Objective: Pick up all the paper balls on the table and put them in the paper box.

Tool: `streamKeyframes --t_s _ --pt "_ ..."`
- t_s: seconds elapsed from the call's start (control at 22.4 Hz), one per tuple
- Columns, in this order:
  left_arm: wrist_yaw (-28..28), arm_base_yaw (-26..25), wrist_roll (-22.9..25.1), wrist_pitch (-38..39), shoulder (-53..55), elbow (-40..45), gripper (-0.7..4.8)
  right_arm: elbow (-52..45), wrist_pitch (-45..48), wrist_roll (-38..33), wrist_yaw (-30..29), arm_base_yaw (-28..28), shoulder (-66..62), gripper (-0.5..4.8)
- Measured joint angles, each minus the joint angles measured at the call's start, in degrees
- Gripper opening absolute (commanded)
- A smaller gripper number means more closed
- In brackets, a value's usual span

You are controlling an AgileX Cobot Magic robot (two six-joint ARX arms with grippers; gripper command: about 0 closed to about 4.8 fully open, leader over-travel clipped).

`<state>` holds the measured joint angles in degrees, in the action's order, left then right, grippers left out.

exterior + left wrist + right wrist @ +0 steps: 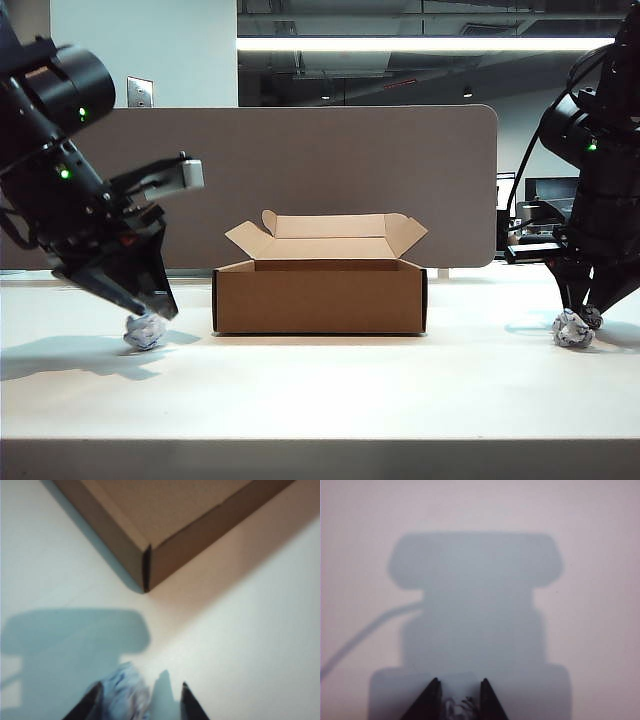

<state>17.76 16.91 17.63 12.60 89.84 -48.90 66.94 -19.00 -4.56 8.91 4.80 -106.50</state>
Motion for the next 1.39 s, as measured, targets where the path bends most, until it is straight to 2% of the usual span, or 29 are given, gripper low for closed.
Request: streamKeyframes --t_s 0.27,0.4,0.8,1.39 --pt "0.9 0.0 -0.5 -1.7 2.4 0.0 1.81 0.0 0.0 0.1 0.0 0.0 0.0 1.16" --pt "0.9 0.0 -0.5 -3.0 2.4 0.0 1.28 0.0 0.0 0.1 0.0 0.0 0.0 1.16" --pt "0.9 0.0 -0.6 -3.0 2.5 0.0 1.29 0.0 -0.1 0.3 0.0 0.0 0.0 1.16" --pt "-2.0 0.0 -0.4 -1.2 2.6 -0.1 1.3 0.2 -0.4 0.4 0.0 0.0 0.0 1.16"
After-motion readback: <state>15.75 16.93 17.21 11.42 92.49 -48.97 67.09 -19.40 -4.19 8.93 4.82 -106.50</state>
